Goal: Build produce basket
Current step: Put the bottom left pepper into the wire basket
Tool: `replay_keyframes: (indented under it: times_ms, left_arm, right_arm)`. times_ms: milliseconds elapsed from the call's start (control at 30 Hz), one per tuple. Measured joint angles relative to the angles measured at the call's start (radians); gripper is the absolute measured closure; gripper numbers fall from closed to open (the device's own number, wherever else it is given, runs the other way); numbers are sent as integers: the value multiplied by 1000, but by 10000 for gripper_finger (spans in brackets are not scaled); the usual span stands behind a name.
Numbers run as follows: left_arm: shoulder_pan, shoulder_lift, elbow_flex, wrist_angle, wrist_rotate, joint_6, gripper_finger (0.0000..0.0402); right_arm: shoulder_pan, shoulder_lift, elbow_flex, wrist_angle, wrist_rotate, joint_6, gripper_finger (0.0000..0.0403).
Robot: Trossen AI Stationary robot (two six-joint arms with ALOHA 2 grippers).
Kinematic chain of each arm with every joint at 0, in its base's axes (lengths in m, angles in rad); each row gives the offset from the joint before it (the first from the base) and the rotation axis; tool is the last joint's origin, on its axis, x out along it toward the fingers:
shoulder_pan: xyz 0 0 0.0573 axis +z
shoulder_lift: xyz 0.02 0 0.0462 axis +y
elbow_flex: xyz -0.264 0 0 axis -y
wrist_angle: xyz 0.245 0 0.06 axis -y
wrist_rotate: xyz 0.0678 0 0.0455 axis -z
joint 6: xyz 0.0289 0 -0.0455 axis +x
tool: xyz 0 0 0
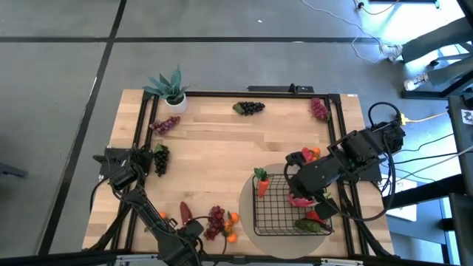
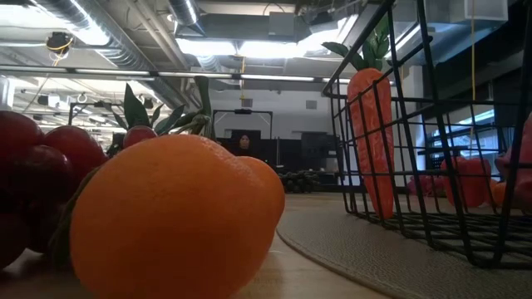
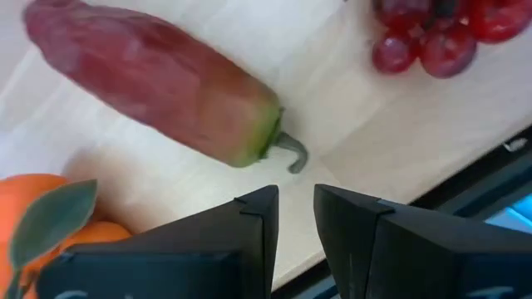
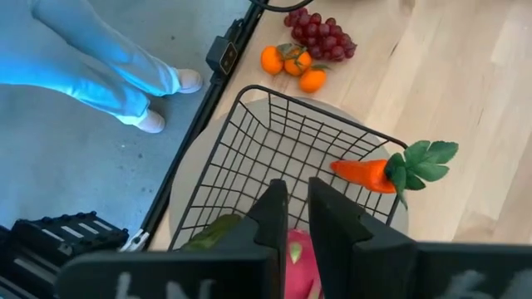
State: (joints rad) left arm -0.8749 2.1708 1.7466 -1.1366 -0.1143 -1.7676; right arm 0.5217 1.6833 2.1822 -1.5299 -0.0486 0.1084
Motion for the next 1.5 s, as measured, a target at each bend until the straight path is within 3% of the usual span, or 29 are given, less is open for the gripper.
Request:
replay_keyframes:
  times_ms: [367, 867, 1200, 1500]
  left_arm:
    - [36, 0, -22, 29, -32, 98, 333]
    - [44, 0, -39, 84, -27, -37, 333]
    - [12, 0, -33, 6, -30, -124, 333]
    - [15, 0, -33, 3, -86, -130, 333]
  right_arm:
    - [0, 0, 0, 0, -7, -11, 365]
    - [0, 0, 0, -11, -65, -15, 365]
    - [-2, 0, 0, -16, -79, -16, 365]
    - [-18, 0, 0, -6, -79, -14, 365]
